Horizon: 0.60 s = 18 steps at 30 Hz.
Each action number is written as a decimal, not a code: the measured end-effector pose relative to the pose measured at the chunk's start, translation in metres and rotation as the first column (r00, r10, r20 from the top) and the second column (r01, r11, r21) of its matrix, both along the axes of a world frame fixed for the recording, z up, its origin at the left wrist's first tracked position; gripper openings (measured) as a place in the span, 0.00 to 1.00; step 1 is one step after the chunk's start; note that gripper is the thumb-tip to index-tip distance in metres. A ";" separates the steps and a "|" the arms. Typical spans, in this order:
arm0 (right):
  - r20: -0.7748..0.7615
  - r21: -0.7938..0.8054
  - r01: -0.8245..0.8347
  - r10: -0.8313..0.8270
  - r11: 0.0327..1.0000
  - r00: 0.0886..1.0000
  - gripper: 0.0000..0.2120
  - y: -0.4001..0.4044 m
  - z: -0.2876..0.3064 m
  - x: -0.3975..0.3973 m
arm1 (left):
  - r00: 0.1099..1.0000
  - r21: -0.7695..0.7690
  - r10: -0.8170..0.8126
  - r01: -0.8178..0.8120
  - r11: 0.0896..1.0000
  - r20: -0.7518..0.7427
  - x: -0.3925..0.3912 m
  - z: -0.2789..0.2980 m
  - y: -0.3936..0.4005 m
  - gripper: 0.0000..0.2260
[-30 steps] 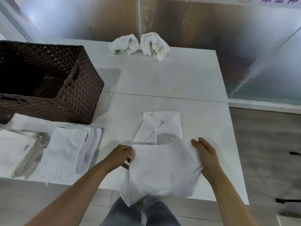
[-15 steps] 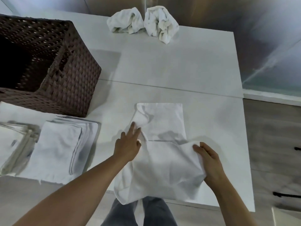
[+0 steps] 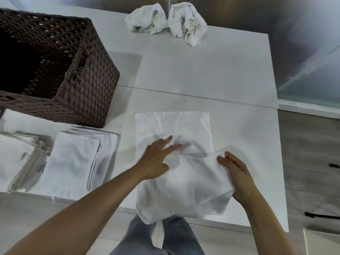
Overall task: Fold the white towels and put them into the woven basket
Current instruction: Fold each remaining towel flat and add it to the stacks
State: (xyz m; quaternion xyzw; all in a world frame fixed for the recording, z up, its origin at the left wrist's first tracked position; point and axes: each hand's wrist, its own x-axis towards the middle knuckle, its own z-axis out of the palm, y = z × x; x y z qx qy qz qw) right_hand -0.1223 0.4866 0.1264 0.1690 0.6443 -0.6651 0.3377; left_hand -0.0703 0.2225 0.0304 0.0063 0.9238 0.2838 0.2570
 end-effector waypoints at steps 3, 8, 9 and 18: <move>-0.003 -0.050 -0.031 0.031 0.998 1.000 0.08 -0.007 0.008 -0.004 | 0.994 0.151 -0.047 0.032 0.988 0.099 -0.001 0.009 0.032 0.31; -0.025 -0.102 0.029 -0.032 0.994 0.999 0.09 -0.002 0.012 -0.020 | 0.989 0.213 0.087 -0.110 0.971 0.118 0.006 0.011 0.009 0.10; -0.033 -0.096 0.050 -0.053 0.994 0.998 0.10 -0.002 0.012 -0.023 | 0.975 0.243 0.143 -0.182 0.953 0.169 0.014 0.011 -0.003 0.10; -0.110 0.059 0.205 -0.198 0.977 0.974 0.06 -0.017 -0.033 -0.046 | 0.758 0.420 0.631 -0.632 0.651 0.163 0.038 0.029 -0.079 0.01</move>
